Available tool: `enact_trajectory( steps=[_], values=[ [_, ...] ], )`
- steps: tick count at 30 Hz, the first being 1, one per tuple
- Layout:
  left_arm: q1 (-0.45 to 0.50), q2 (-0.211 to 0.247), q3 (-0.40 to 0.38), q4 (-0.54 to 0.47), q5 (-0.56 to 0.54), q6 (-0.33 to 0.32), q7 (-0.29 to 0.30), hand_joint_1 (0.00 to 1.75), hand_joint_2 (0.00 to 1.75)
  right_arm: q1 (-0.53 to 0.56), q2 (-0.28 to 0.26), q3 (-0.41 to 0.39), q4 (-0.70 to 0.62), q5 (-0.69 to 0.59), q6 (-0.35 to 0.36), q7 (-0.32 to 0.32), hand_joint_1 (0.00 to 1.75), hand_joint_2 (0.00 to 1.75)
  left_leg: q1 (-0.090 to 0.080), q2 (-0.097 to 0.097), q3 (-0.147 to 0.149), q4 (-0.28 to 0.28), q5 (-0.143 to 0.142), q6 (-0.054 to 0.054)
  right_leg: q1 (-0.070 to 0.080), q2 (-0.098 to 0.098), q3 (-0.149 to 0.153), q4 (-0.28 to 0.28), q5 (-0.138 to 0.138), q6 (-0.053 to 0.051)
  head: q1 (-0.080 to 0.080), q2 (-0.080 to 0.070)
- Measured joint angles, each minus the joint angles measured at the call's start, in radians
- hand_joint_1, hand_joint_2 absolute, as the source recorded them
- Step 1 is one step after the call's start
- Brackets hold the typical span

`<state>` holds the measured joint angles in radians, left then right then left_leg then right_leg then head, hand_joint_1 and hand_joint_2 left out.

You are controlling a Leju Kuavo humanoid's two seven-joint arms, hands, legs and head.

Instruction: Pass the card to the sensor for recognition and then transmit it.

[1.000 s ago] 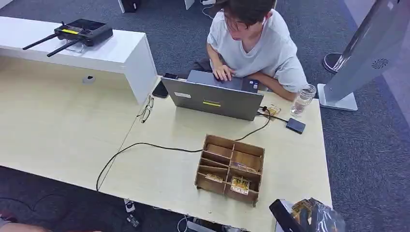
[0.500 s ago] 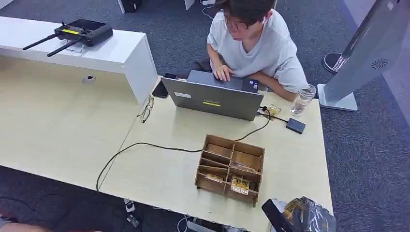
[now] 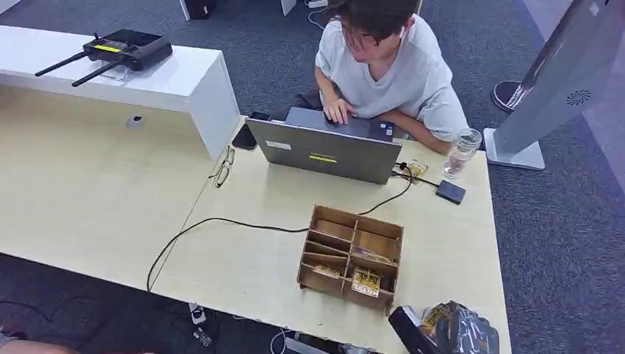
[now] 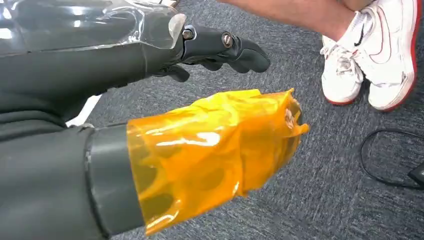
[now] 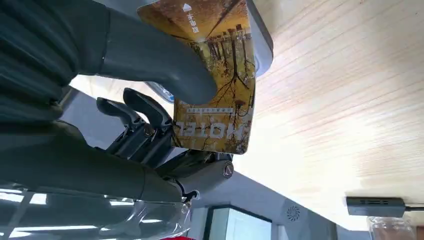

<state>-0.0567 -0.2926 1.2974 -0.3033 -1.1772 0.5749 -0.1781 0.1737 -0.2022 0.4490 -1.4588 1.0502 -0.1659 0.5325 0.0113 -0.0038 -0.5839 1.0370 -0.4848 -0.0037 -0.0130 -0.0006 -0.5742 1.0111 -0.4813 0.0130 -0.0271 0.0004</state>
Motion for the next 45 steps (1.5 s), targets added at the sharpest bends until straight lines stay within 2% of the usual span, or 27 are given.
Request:
enact_trajectory(
  steps=[18,23,29,33,38,45],
  values=[
    [0.000,0.000,0.000,0.000,0.001,0.000,-0.001,0.00,0.00,-0.003,0.003,0.007,0.006,0.004,-0.021,-0.003,1.75,1.75,0.000,0.000,0.001,0.000,0.000,0.000,0.000,0.000,0.001,0.000,0.000,0.000,0.000,0.000],
    [0.000,0.000,0.000,0.000,0.011,-0.001,-0.002,0.00,0.00,-0.002,0.003,0.017,-0.018,0.024,-0.106,-0.053,1.75,1.75,0.000,0.000,0.000,0.000,0.000,0.000,0.000,0.000,0.001,0.000,0.000,0.000,0.000,0.000],
    [0.000,-0.005,0.000,-0.012,0.024,-0.009,-0.004,0.00,0.00,0.007,0.011,0.020,-0.109,0.083,-0.222,-0.141,1.75,1.75,0.000,0.000,0.000,0.000,0.000,0.000,0.000,0.000,0.000,0.000,0.000,0.000,0.000,0.000],
    [0.001,-0.005,0.000,-0.016,0.025,-0.009,-0.005,0.00,0.00,0.009,0.019,0.020,-0.151,0.092,-0.238,-0.159,1.75,1.75,0.000,0.000,0.000,0.000,0.000,0.000,0.000,0.000,0.000,0.000,0.000,0.000,0.000,0.000],
    [0.001,-0.008,0.000,-0.024,0.034,-0.010,-0.014,0.00,0.00,0.013,0.030,0.020,-0.216,0.082,-0.328,-0.278,1.75,1.75,0.000,0.000,-0.001,0.000,0.000,0.000,0.000,0.000,0.000,0.000,0.000,0.000,0.000,0.000],
    [0.001,-0.008,0.003,-0.026,0.043,-0.009,-0.015,0.00,0.00,-0.001,0.052,0.020,-0.296,0.033,-0.347,-0.383,1.75,1.75,0.000,0.000,-0.001,0.000,0.000,0.000,0.000,0.000,0.000,0.000,0.000,0.000,0.000,0.000]
  ],
)
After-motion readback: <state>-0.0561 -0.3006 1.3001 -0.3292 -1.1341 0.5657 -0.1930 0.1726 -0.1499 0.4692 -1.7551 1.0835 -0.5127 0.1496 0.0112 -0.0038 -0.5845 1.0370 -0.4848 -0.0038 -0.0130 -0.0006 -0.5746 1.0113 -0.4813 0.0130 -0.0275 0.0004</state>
